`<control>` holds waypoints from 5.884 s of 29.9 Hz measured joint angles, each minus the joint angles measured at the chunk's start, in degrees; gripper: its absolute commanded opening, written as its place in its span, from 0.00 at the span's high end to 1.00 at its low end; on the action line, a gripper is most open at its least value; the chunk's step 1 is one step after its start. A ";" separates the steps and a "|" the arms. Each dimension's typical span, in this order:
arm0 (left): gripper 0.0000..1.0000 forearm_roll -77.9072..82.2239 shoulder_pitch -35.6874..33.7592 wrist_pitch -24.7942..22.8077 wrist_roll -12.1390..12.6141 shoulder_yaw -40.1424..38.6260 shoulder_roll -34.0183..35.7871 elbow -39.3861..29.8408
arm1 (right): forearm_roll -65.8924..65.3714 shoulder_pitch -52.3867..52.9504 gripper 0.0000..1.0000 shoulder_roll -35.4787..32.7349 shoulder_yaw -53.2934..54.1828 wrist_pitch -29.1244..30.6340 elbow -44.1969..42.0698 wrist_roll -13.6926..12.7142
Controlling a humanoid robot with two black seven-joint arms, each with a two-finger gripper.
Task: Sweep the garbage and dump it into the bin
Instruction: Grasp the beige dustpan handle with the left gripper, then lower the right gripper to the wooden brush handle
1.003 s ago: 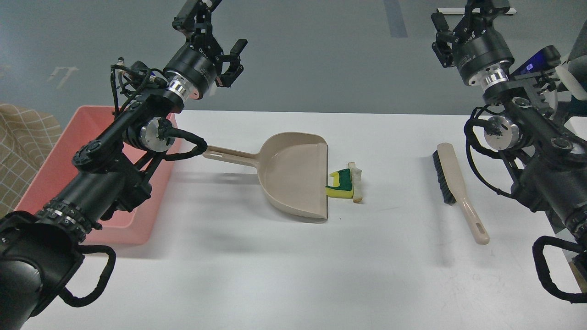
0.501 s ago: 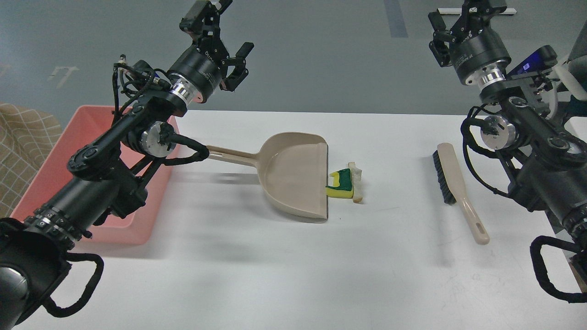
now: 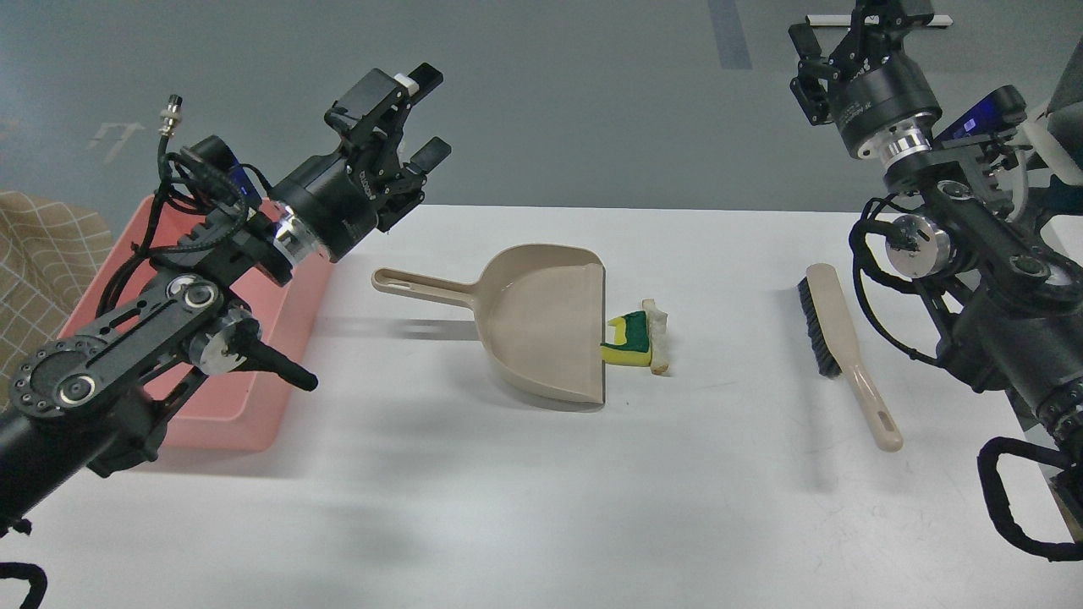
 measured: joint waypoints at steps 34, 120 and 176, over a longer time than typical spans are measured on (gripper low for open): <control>0.02 16.55 14.26 10.67 5.53 3.80 -6.50 9.10 | 0.00 -0.35 0.00 0.04 -0.07 -0.06 0.17 0.00; 1.00 15.14 4.73 13.61 5.77 3.45 -16.78 23.22 | -3.12 -4.11 0.00 -47.44 -30.11 0.13 39.21 -4.63; 1.00 15.91 4.24 16.58 3.08 4.21 -17.23 22.95 | -41.59 -17.40 0.03 -45.72 -38.27 -4.17 42.77 -15.70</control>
